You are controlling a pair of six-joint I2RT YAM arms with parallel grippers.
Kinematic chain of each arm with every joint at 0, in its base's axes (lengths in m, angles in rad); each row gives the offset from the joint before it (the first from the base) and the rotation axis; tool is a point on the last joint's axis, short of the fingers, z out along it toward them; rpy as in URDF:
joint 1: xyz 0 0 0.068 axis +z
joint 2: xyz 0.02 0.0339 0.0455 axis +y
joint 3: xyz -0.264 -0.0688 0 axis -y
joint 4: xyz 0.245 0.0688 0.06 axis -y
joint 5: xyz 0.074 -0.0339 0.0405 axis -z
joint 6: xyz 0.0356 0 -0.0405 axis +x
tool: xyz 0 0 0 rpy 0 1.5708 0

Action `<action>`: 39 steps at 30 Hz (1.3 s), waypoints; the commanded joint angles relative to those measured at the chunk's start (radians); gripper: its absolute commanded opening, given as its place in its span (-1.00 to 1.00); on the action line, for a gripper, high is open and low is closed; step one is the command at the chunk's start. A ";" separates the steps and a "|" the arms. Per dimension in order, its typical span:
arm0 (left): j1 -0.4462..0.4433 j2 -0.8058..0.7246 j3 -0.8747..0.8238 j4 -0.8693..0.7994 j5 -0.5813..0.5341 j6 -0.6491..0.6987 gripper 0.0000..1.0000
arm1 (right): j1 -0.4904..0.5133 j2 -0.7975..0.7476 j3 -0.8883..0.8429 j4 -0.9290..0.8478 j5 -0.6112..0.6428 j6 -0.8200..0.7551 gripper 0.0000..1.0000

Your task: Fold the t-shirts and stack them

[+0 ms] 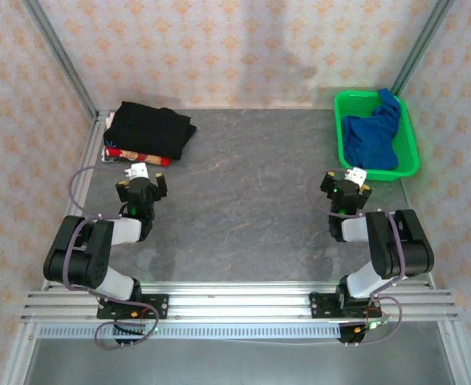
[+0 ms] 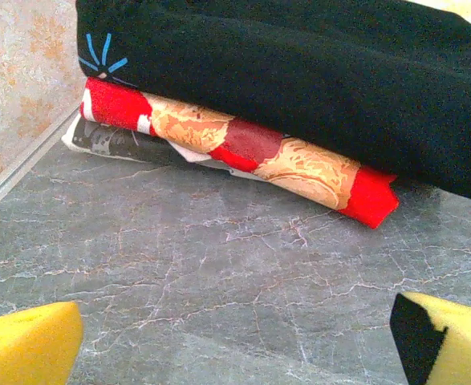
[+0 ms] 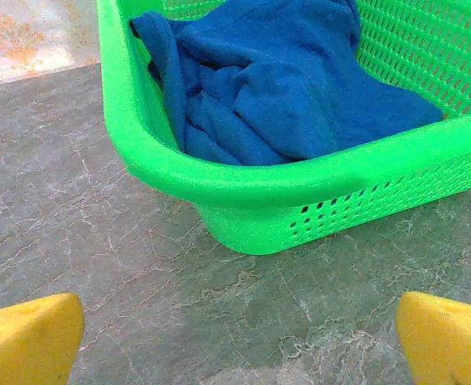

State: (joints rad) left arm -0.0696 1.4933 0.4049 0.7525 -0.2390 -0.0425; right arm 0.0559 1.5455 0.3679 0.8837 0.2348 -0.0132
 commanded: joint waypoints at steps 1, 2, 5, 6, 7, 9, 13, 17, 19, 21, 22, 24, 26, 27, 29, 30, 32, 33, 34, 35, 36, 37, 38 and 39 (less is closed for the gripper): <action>0.001 0.002 0.008 0.015 0.007 0.023 1.00 | -0.002 0.001 -0.001 0.043 -0.001 0.002 0.99; 0.002 0.002 0.008 0.015 0.006 0.023 1.00 | -0.001 0.001 0.003 0.031 -0.003 0.001 0.99; 0.002 0.003 0.008 0.015 0.006 0.023 1.00 | -0.001 0.000 0.002 0.037 -0.004 0.001 0.99; 0.003 0.003 0.008 0.015 0.007 0.023 1.00 | -0.001 0.001 0.002 0.035 -0.003 0.000 0.99; 0.002 0.002 0.008 0.015 0.006 0.023 1.00 | -0.001 0.000 0.002 0.036 -0.003 0.000 0.99; 0.001 0.002 0.008 0.015 0.006 0.023 1.00 | -0.002 0.000 0.001 0.035 -0.004 0.000 0.99; 0.003 0.002 0.008 0.015 0.007 0.023 1.00 | -0.002 0.002 0.003 0.034 -0.004 0.001 0.99; 0.003 0.002 0.010 0.012 0.006 0.023 1.00 | -0.002 0.003 0.007 0.028 -0.004 0.003 0.99; 0.004 0.002 0.011 0.008 0.010 0.021 1.00 | -0.004 0.003 0.010 0.023 -0.005 0.003 0.99; 0.005 0.002 0.011 0.009 0.010 0.021 1.00 | -0.004 0.002 0.009 0.023 -0.006 0.004 0.99; 0.006 0.002 0.011 0.008 0.011 0.021 1.00 | -0.003 0.002 0.008 0.025 -0.007 0.003 0.99; 0.004 -0.002 0.012 0.018 0.013 0.027 1.00 | -0.003 -0.003 0.000 0.043 -0.002 -0.001 0.99; -0.006 -0.104 0.109 -0.242 0.021 0.041 1.00 | 0.029 -0.100 -0.021 0.016 0.000 -0.048 0.99; -0.008 -0.170 0.188 -0.430 0.032 0.018 1.00 | 0.073 -0.211 0.003 -0.140 0.045 -0.063 0.99; -0.011 -0.275 0.331 -0.704 0.105 -0.050 1.00 | 0.102 -0.450 0.139 -0.637 0.025 0.048 0.99; -0.020 -0.316 0.402 -0.820 0.145 -0.081 1.00 | 0.105 -0.532 0.216 -0.860 0.021 0.146 0.99; -0.048 -0.369 0.526 -1.013 0.165 -0.155 1.00 | 0.108 -0.648 0.329 -1.164 -0.064 0.283 0.99; -0.059 -0.386 0.582 -1.088 0.189 -0.194 1.00 | 0.110 -0.692 0.381 -1.271 -0.132 0.320 0.99; -0.065 -0.392 0.630 -1.142 0.214 -0.230 1.00 | 0.110 -0.716 0.428 -1.355 -0.159 0.364 0.99; -0.069 -0.391 0.684 -1.187 0.244 -0.272 1.00 | 0.108 -0.725 0.490 -1.440 -0.173 0.406 0.99; -0.071 -0.379 0.740 -1.225 0.278 -0.306 1.00 | 0.103 -0.709 0.564 -1.519 -0.192 0.421 0.99; -0.074 -0.357 0.792 -1.251 0.313 -0.327 1.00 | 0.087 -0.667 0.645 -1.586 -0.217 0.426 0.99; -0.077 -0.318 0.859 -1.283 0.354 -0.342 1.00 | 0.057 -0.595 0.745 -1.673 -0.253 0.424 0.99; -0.085 -0.270 0.939 -1.330 0.380 -0.351 1.00 | 0.021 -0.496 0.862 -1.765 -0.286 0.422 0.99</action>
State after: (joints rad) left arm -0.1440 1.1191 1.2339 -0.2893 0.0132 -0.2890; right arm 0.1333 0.8680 1.0714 -0.4263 0.0689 0.3161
